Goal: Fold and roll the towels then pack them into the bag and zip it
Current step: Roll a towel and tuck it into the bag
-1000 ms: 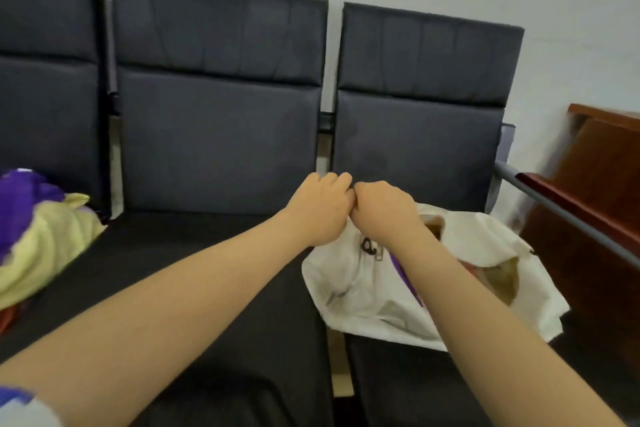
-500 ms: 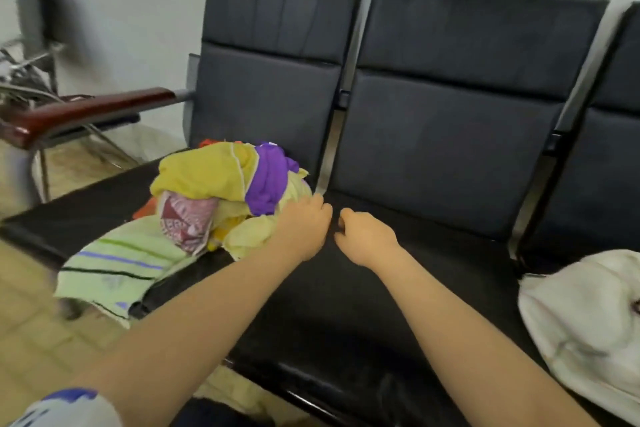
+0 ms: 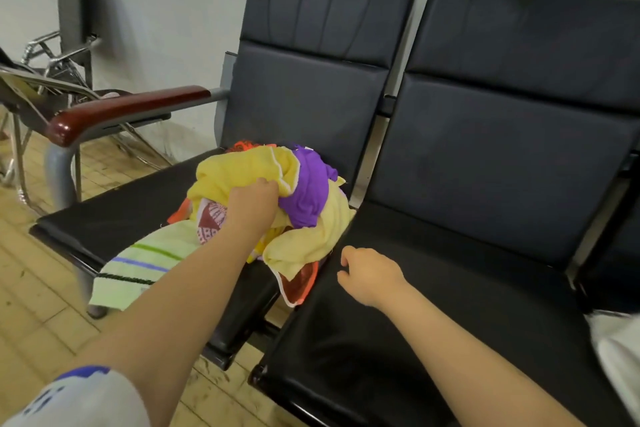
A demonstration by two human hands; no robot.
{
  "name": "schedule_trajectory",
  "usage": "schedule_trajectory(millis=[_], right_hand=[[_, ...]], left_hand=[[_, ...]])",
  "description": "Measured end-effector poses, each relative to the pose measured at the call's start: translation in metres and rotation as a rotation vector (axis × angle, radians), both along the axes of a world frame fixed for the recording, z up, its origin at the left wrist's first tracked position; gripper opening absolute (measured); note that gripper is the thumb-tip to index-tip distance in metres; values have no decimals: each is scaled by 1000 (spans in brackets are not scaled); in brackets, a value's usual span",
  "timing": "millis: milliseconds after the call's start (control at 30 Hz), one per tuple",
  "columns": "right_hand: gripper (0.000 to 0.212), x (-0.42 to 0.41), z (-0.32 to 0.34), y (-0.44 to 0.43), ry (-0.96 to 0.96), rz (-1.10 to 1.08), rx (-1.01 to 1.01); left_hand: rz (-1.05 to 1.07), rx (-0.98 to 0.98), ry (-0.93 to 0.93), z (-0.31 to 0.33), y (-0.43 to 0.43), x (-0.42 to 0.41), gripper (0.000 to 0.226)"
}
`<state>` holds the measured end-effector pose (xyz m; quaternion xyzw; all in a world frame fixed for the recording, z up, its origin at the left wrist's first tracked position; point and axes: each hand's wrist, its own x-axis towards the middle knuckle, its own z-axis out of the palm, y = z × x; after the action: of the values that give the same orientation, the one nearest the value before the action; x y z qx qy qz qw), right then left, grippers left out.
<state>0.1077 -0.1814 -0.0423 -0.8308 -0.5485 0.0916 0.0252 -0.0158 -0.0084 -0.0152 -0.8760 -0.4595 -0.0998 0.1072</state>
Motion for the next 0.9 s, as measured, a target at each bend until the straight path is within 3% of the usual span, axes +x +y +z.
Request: schedule_trajectory(millis=[133, 233, 367, 400, 433, 467, 500, 533, 567, 600, 633, 700, 767, 833, 900], right_hand=[[25, 7, 6, -3, 44, -45, 50], [33, 5, 14, 0, 210, -91, 281], [67, 6, 36, 8, 539, -123, 629], [64, 5, 40, 11, 576, -111, 722], [49, -1, 44, 14, 527, -166, 834], [25, 1, 54, 11, 400, -310, 1004], [14, -1, 76, 2, 543, -317, 1043], [17, -5, 84, -4, 478, -399, 1196], [16, -13, 93, -10, 596, -483, 1243], [13, -5, 98, -18, 919, -511, 1141], [11, 8, 91, -21, 1004, -535, 1128], [9, 32, 95, -35, 1187, -358, 1163], [15, 59, 108, -54, 1241, -465, 1249], [20, 68, 121, -65, 1291, -448, 1265], [16, 78, 133, -79, 1228, -425, 1264]], left_hand=[[-18, -83, -779, 33, -3, 10, 22], [-229, 22, -980, 60, -21, 23, 22], [-608, 207, -947, 74, -73, 36, 16], [-673, 171, -896, 70, -93, 46, 19], [-684, 114, -814, 66, -111, 54, 27], [-609, 138, -702, 61, -129, 63, 36], [-516, 172, -667, 58, -145, 69, 39], [-535, 283, -671, 52, -154, 73, 35], [-745, 400, -701, 44, -156, 73, 28], [-1004, 472, -751, 32, -152, 69, 22], [-1149, 508, -762, 23, -150, 62, 23], [-1051, 525, -746, 0, -141, 48, 35], [-739, 397, -669, -26, -136, 51, 59], [-564, 11, -517, -36, -140, 54, 72], [-619, -317, -632, -35, -141, 58, 47]])
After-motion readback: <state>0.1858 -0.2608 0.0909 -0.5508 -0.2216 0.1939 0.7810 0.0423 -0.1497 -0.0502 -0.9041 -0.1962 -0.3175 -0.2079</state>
